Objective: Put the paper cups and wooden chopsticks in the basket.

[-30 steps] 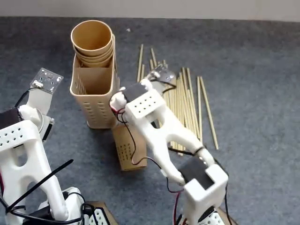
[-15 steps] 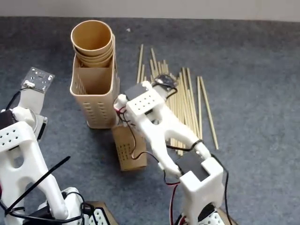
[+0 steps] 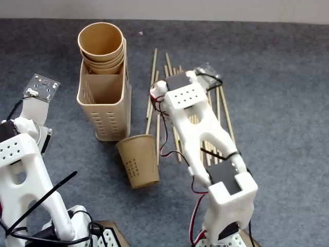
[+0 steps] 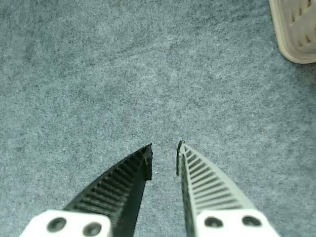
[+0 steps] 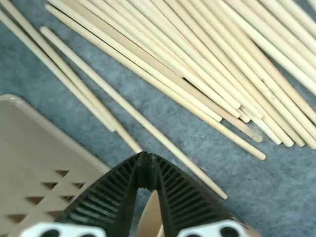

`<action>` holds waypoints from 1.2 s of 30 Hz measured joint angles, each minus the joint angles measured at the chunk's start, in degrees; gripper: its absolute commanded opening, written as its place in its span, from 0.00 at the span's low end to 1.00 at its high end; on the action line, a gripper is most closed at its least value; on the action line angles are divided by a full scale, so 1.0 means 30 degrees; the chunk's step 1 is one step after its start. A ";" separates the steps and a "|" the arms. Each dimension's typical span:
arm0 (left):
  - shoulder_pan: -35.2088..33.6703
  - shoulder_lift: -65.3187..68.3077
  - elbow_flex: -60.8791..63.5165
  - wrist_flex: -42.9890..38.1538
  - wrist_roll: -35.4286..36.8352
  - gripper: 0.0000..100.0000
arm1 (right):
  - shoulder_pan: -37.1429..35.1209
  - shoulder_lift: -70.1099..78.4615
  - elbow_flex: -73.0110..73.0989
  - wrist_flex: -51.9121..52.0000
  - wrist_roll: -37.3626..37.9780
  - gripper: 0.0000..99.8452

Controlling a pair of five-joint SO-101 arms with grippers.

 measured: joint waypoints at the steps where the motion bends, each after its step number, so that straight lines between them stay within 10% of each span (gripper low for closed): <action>1: 0.0000 0.0000 0.0000 0.0000 0.0000 0.11 | -0.0059 -0.0234 0.0000 0.0264 0.0205 0.01; 12: 0.0000 0.0000 0.0000 -0.0059 0.0000 0.11 | -0.4689 -0.0322 0.0147 0.1993 0.3897 0.42; 36: -0.0322 0.0000 0.0029 -0.0059 0.0000 0.11 | -0.6330 0.5187 0.0234 0.5275 0.2696 0.30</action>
